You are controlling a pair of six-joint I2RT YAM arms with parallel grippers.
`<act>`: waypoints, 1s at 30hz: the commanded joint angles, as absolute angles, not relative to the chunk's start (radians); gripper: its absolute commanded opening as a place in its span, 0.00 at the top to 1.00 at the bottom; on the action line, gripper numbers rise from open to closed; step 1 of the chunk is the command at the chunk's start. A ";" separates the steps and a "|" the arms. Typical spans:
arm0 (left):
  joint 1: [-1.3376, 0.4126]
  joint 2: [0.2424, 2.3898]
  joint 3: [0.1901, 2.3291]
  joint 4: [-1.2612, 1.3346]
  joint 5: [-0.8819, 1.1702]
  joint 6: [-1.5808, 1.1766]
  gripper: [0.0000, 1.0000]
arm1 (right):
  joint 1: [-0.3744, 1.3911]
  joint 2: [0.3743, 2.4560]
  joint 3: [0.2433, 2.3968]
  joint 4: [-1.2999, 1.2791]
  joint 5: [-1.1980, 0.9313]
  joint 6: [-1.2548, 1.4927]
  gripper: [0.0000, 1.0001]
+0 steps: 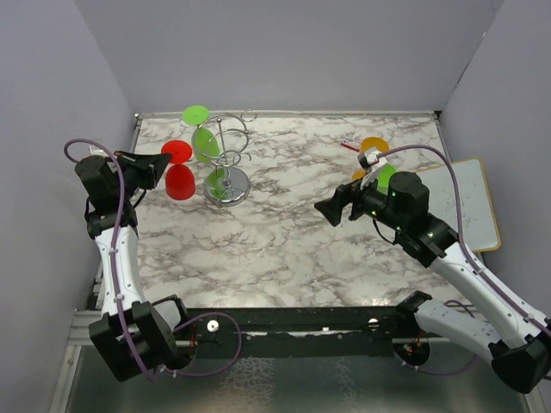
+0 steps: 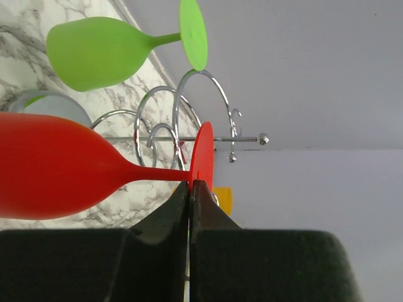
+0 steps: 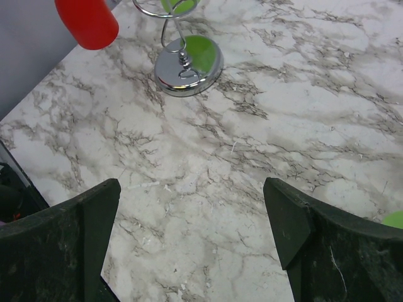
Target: Take the wine glass off the wine glass rack
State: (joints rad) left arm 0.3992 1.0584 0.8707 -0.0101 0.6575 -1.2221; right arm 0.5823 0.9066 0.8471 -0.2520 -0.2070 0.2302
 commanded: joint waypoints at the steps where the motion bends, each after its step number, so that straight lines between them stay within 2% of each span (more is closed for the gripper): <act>1: 0.405 1.021 0.931 -0.102 0.596 -1.122 1.00 | 0.583 0.879 0.894 -0.296 -0.172 0.222 0.01; 6: 0.405 0.953 0.958 -0.198 0.487 -1.050 1.00 | 0.583 0.853 0.919 -0.330 -0.139 0.220 0.00; 10: 0.405 0.940 1.059 -0.317 0.414 -0.959 1.00 | 0.582 0.844 0.936 -0.351 -0.120 0.220 0.00; 16: 0.365 0.949 1.205 -0.342 0.438 -0.855 1.00 | 0.583 0.830 0.959 -0.372 -0.089 0.229 0.00; 22: 0.239 0.983 1.381 -0.336 0.466 -0.775 1.00 | 0.583 0.841 1.021 -0.440 -0.066 0.226 0.00; 27: 0.124 1.001 1.437 -0.210 0.568 -0.769 1.00 | 0.583 0.808 1.050 -0.466 -0.077 0.235 0.00; 30: 0.068 0.992 1.371 0.008 0.707 -0.882 1.00 | 0.583 0.799 1.079 -0.494 -0.091 0.243 0.00</act>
